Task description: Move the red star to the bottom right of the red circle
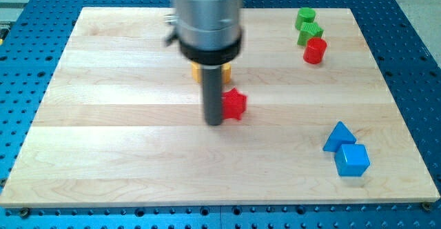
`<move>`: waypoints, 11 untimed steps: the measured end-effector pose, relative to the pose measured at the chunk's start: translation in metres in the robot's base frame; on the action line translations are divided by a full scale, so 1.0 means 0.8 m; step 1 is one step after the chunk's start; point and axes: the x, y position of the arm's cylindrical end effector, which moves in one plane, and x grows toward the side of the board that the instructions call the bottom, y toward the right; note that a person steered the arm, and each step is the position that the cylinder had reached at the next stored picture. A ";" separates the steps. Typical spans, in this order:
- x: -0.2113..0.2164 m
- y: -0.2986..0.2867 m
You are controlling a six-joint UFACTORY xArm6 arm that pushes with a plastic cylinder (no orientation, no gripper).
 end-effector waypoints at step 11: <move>-0.111 0.201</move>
